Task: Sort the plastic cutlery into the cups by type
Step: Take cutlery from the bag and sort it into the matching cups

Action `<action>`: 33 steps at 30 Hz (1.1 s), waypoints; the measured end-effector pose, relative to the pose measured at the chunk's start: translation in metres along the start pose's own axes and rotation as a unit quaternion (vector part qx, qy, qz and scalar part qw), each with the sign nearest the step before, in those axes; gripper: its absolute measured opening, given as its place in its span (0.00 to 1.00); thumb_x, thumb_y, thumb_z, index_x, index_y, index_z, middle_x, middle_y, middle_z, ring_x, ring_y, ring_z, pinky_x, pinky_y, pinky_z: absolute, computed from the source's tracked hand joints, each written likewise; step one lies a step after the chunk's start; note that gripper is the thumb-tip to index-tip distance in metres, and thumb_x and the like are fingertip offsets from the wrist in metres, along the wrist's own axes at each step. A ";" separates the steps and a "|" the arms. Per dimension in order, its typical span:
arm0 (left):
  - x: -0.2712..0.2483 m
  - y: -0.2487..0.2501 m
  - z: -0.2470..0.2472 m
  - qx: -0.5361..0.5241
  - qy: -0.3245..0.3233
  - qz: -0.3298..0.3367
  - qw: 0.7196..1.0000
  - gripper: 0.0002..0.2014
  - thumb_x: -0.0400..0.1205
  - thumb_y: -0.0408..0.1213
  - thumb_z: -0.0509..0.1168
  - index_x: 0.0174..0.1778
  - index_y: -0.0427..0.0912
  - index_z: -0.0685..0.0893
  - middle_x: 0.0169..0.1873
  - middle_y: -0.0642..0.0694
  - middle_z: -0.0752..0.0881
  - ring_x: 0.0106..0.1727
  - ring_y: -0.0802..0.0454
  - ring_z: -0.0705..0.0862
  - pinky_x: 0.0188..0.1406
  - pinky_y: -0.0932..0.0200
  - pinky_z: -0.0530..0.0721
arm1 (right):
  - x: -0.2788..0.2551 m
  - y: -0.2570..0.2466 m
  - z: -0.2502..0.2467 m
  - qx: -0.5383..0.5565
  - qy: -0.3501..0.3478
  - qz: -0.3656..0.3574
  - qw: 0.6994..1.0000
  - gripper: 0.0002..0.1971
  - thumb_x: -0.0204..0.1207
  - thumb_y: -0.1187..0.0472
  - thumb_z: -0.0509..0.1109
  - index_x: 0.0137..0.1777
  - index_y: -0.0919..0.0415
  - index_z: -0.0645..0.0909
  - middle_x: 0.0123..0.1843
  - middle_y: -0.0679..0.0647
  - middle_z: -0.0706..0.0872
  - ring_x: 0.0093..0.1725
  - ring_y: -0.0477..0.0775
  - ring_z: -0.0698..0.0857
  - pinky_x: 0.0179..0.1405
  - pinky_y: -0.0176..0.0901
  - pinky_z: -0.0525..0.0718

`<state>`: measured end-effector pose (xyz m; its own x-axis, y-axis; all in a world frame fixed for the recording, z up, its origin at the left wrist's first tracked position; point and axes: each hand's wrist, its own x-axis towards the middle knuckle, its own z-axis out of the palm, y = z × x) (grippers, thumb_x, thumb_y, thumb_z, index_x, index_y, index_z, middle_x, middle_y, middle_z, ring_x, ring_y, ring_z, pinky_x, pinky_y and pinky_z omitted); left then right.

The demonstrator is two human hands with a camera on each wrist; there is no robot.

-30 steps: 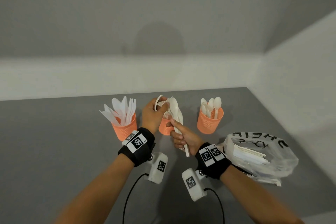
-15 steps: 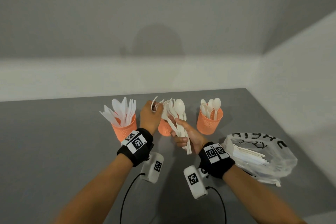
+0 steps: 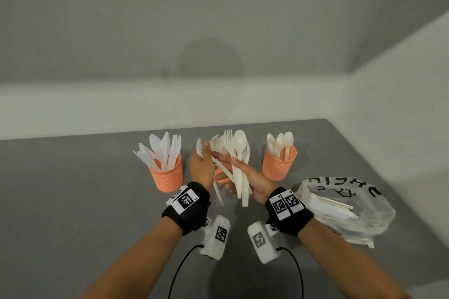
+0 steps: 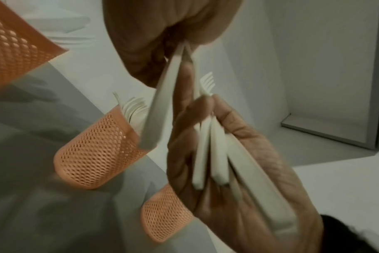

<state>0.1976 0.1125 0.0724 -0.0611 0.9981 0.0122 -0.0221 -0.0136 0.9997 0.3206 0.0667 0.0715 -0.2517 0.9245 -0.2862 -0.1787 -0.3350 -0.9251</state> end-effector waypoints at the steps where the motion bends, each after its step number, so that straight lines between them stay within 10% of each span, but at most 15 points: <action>1: 0.002 0.000 -0.001 -0.017 0.021 -0.009 1.000 0.24 0.86 0.48 0.50 0.44 0.30 0.81 0.33 0.38 0.86 0.37 0.41 0.86 0.43 0.48 0.85 | 0.001 0.000 -0.001 0.015 0.000 -0.006 1.000 0.19 0.82 0.45 0.53 0.65 0.48 0.78 0.48 0.55 0.89 0.39 0.49 0.87 0.41 0.40 0.87; 5: 0.008 0.012 -0.005 -0.103 0.072 -0.046 0.991 0.21 0.86 0.52 0.50 0.40 0.40 0.77 0.23 0.45 0.76 0.22 0.52 0.78 0.29 0.55 0.80 | 0.001 0.001 -0.006 0.034 -0.003 -0.021 0.999 0.17 0.83 0.51 0.54 0.64 0.54 0.78 0.57 0.60 0.85 0.53 0.56 0.86 0.57 0.52 0.84; 11: 0.001 0.022 0.000 0.031 -0.056 0.066 0.996 0.05 0.78 0.37 0.69 0.47 0.44 0.80 0.38 0.45 0.84 0.36 0.56 0.83 0.32 0.69 0.80 | -0.004 -0.002 -0.007 -0.011 -0.009 -0.027 1.000 0.14 0.85 0.53 0.54 0.60 0.54 0.78 0.36 0.54 0.87 0.24 0.46 0.81 0.27 0.38 0.84; 21: 0.014 0.018 -0.006 0.019 0.039 0.030 0.999 0.08 0.81 0.32 0.55 0.48 0.30 0.77 0.33 0.40 0.81 0.29 0.50 0.78 0.27 0.63 0.76 | -0.006 -0.005 -0.011 0.016 -0.008 -0.059 0.998 0.15 0.85 0.51 0.52 0.61 0.52 0.79 0.47 0.58 0.89 0.39 0.52 0.89 0.37 0.43 0.89; 26: 0.014 0.024 -0.014 -0.009 0.008 -0.026 1.000 0.13 0.84 0.34 0.57 0.32 0.38 0.73 0.15 0.49 0.75 0.14 0.60 0.73 0.15 0.67 0.75 | -0.002 0.000 -0.013 -0.082 0.061 -0.102 0.989 0.18 0.84 0.51 0.55 0.68 0.55 0.76 0.35 0.58 0.87 0.28 0.54 0.83 0.29 0.43 0.86; 33: 0.005 0.024 0.000 -0.002 -0.071 -0.093 0.993 0.22 0.78 0.48 0.67 0.21 0.42 0.70 0.10 0.51 0.67 0.11 0.58 0.63 0.14 0.69 0.62 | 0.004 0.013 -0.003 -0.280 0.147 -0.136 0.939 0.12 0.85 0.51 0.55 0.42 0.47 0.76 0.24 0.46 0.84 0.18 0.41 0.77 0.23 0.38 0.78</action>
<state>0.1968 0.1170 0.0968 0.0863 0.9817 -0.1696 -0.0241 0.1722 0.9848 0.3201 0.0670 0.0579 0.0198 0.9998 -0.0015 0.3511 -0.0084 -0.9363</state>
